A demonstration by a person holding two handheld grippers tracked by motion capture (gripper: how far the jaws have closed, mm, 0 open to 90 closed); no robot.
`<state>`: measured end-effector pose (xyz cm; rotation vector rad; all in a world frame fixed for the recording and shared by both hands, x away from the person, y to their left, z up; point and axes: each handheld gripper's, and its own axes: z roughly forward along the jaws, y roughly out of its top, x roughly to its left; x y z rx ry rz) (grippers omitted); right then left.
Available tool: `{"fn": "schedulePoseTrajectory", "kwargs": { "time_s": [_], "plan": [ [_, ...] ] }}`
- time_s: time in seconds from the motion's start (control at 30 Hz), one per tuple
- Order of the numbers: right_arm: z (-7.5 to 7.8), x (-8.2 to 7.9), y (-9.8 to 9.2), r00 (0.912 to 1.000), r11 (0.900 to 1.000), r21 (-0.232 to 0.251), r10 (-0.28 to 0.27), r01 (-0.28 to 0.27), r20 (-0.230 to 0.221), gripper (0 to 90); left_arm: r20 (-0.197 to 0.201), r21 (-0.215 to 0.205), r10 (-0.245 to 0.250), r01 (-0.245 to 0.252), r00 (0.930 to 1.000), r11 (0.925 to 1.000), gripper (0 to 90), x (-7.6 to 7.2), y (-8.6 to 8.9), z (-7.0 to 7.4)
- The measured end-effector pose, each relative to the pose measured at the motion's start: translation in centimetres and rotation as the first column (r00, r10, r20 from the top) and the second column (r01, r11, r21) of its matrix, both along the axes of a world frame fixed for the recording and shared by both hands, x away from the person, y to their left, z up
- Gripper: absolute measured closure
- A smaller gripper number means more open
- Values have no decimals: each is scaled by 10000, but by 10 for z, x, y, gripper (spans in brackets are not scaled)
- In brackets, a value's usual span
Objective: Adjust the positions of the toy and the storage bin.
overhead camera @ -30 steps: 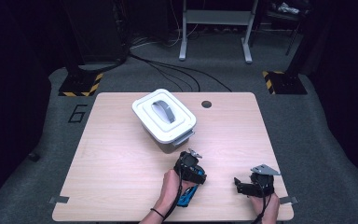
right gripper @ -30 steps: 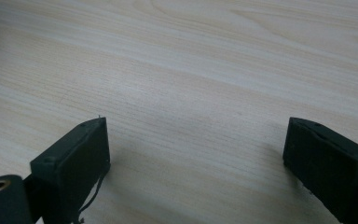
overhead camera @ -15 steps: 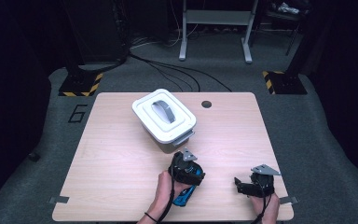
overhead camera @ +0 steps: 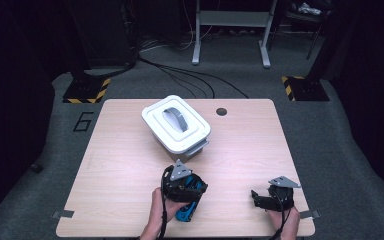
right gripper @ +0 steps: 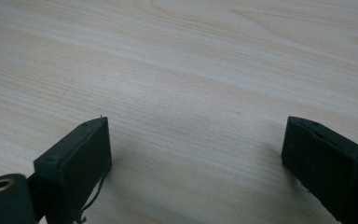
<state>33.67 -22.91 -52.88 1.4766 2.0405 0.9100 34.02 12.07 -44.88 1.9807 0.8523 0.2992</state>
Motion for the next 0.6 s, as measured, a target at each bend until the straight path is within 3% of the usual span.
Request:
{"fn": "schedulePoseTrajectory", "kwargs": {
  "time_s": [0.23, 0.27, 0.3, 0.5, 0.6],
  "plan": [
    [0, 0, 0, 10000, 10000, -32, -8, 8, 0, 75, 415, 241, 383, -393, 9984, 9989, 250, -6, 33, 14],
    [0, 0, 0, 10000, 10000, -32, -8, 8, 0, 75, 415, 241, 383, -393, 9984, 9989, 250, -6, 33, 14],
    [0, 0, 0, 10000, 10000, -36, -11, 11, -2, 75, 419, 408, 533, -550, 9977, 9977, 251, -4, 46, 17],
    [0, 0, 1, 10000, 10000, -54, -12, 12, 6, 77, 366, 869, 1086, -1114, 9934, 9900, 251, 5, 84, 15],
    [0, 0, 1, 10000, 10000, -65, -16, 16, 38, 77, 127, 1163, 1260, -1266, 9920, 9851, 251, 14, 106, 14]
  ]
}}
